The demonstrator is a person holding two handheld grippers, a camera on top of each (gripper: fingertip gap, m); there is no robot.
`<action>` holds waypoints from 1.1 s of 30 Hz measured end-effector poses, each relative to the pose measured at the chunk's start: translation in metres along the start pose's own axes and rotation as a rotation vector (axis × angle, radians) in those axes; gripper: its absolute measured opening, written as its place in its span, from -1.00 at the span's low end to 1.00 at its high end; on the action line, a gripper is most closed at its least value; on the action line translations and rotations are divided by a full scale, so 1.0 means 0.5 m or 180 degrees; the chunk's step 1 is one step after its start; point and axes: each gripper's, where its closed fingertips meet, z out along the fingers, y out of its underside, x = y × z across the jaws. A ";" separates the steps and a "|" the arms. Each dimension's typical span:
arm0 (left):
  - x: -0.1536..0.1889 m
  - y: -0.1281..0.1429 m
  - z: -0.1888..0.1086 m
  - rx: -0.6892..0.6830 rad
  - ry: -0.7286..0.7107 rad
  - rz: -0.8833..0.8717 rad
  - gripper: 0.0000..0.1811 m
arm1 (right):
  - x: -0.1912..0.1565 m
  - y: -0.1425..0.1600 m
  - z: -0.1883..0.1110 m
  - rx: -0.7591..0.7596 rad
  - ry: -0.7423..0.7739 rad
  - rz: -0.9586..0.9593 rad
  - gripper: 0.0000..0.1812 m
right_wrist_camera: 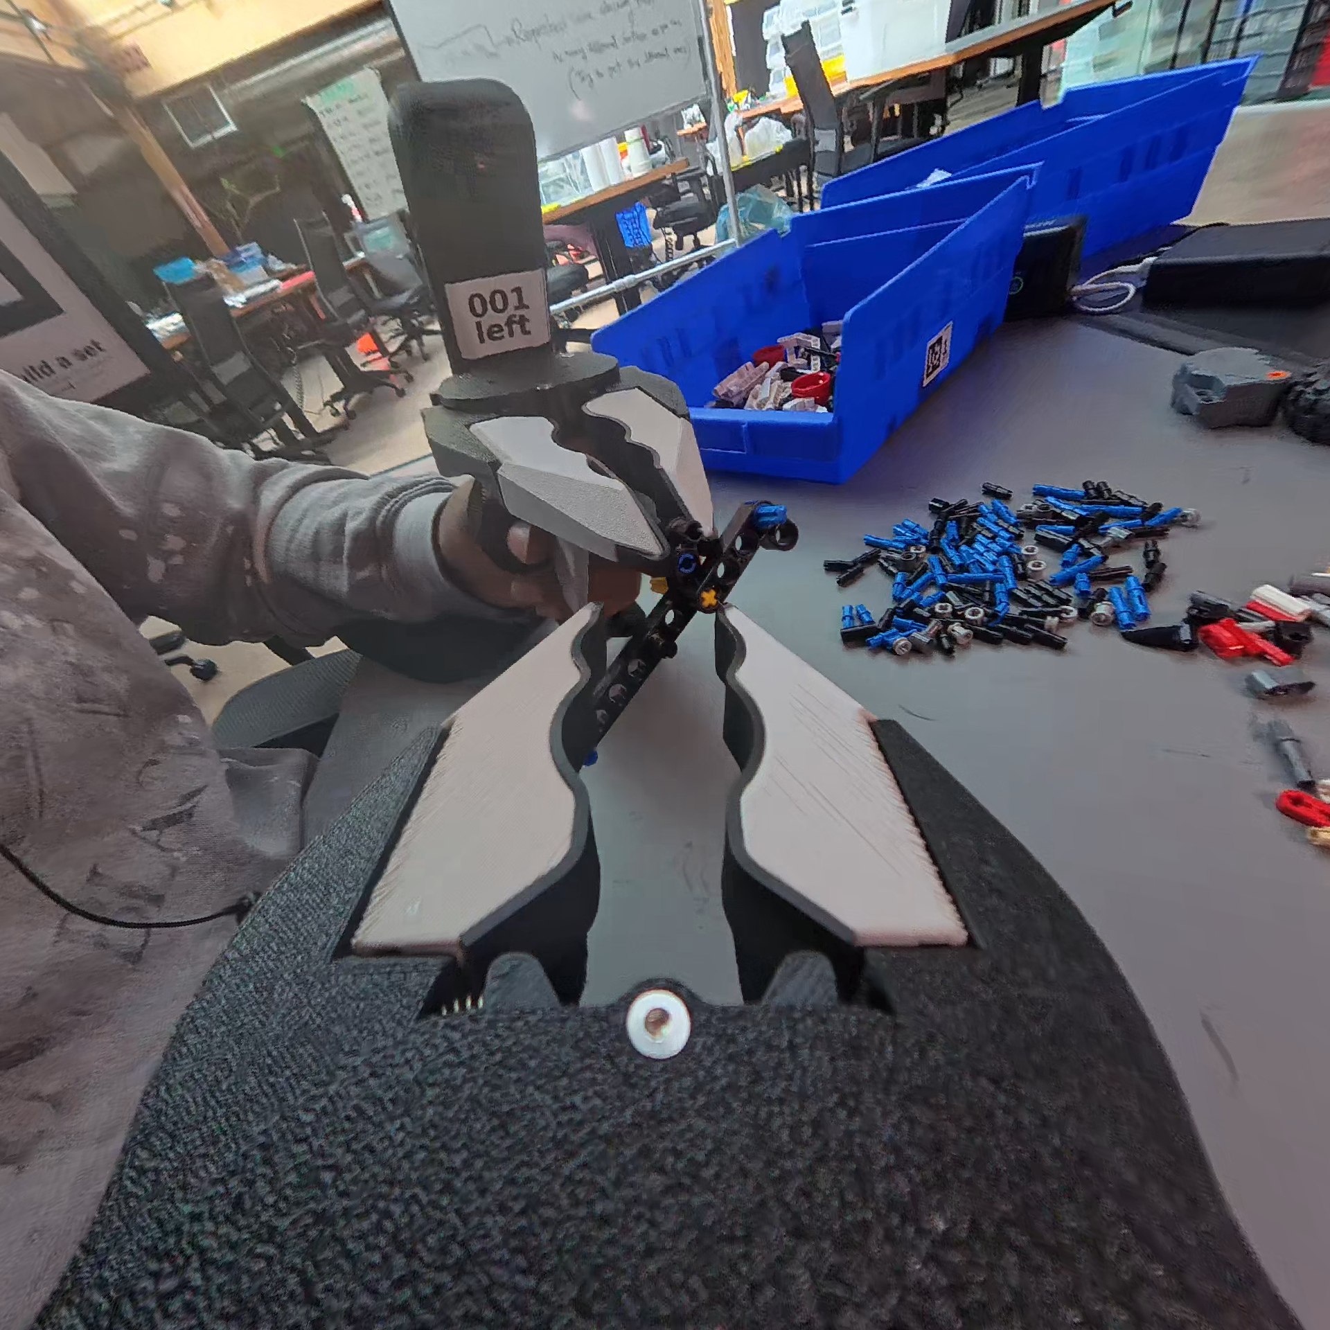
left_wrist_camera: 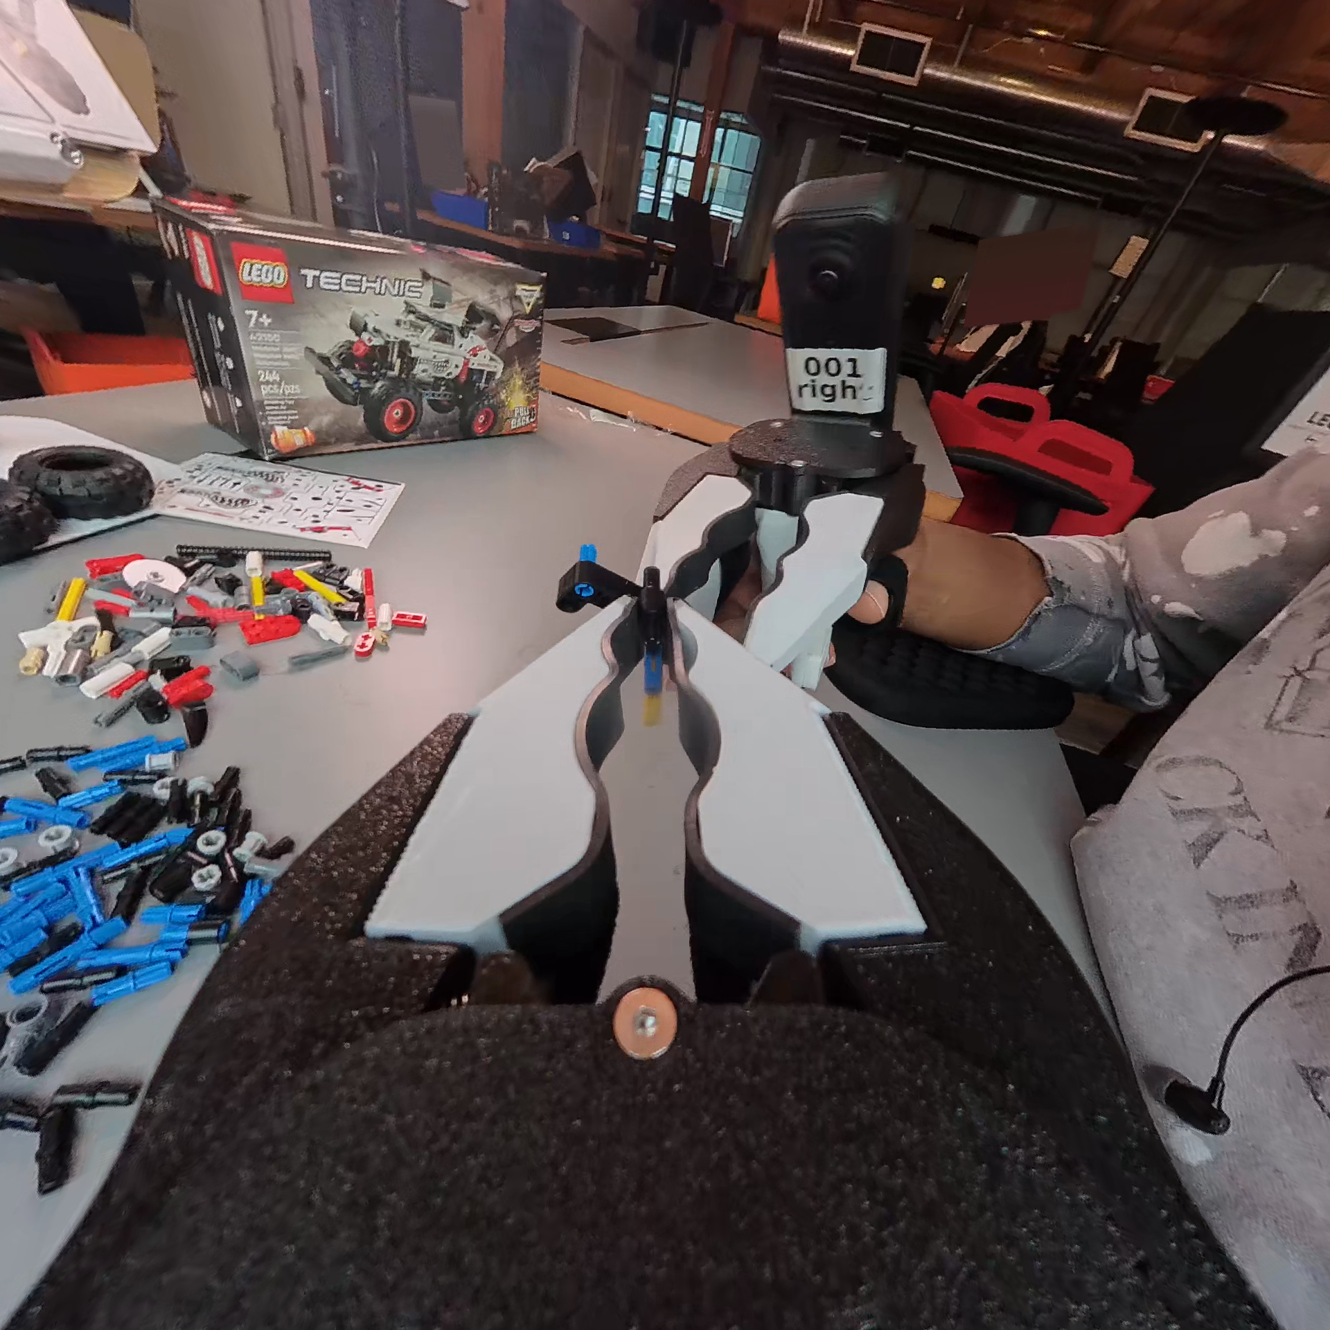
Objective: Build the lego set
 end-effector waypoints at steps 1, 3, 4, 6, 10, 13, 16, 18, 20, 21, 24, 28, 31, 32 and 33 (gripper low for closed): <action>-0.009 0.005 0.002 -0.0048 -0.0082 -0.0080 -0.93 | 0.009 0.009 0.004 -0.0106 0.0140 -0.0125 -0.69; -0.022 0.020 0.009 -0.0174 -0.0222 -0.0200 -0.92 | 0.025 0.033 0.014 -0.0378 0.0424 -0.0392 -0.74; -0.029 0.028 0.012 -0.0240 -0.0298 -0.0233 -0.92 | 0.034 0.044 0.019 -0.0504 0.0584 -0.0539 -0.74; -0.036 0.042 0.016 -0.0371 -0.0389 -0.0257 -0.92 | 0.051 0.062 0.023 -0.0713 0.0835 -0.0824 -0.74; -0.044 0.057 0.021 -0.0507 -0.0503 -0.0263 -0.92 | 0.066 0.081 0.022 -0.0898 0.0998 -0.0939 -0.74; -0.046 0.059 0.024 -0.0548 -0.0561 -0.0192 -0.91 | 0.080 0.080 0.017 -0.0927 0.1146 -0.0997 -0.74; -0.037 0.066 0.029 -0.0616 -0.0556 -0.0060 -0.92 | 0.087 0.083 0.015 -0.0947 0.1177 -0.0940 -0.61; -0.031 0.074 0.035 -0.0691 -0.0552 0.0035 -0.92 | 0.082 0.077 0.018 -0.0866 0.1136 -0.0934 -0.63; -0.031 0.077 0.036 -0.0721 -0.0597 0.0098 -0.92 | 0.085 0.076 0.017 -0.0885 0.1188 -0.1059 -0.64; -0.031 0.079 0.037 -0.0732 -0.0601 0.0089 -0.92 | 0.086 0.079 0.018 -0.0906 0.1195 -0.1078 -0.65; -0.034 0.076 0.036 -0.0689 -0.0613 -0.0009 -0.92 | 0.087 0.077 0.020 -0.0858 0.1206 -0.1001 -0.65; -0.035 0.060 0.035 -0.0450 -0.0469 -0.0663 -0.89 | 0.092 0.067 0.024 -0.0722 0.1299 -0.1083 -0.69; -0.046 0.017 0.016 -0.0049 -0.0267 -0.1235 -0.78 | 0.089 0.050 0.021 -0.0497 0.1175 -0.0871 -0.73; -0.058 -0.001 0.001 0.0105 -0.0253 -0.1341 -0.78 | 0.088 0.044 0.018 -0.0408 0.1085 -0.0709 -0.73; -0.073 -0.012 -0.016 0.0211 -0.0285 -0.1396 -0.77 | 0.085 0.036 0.014 -0.0305 0.0987 -0.0583 -0.73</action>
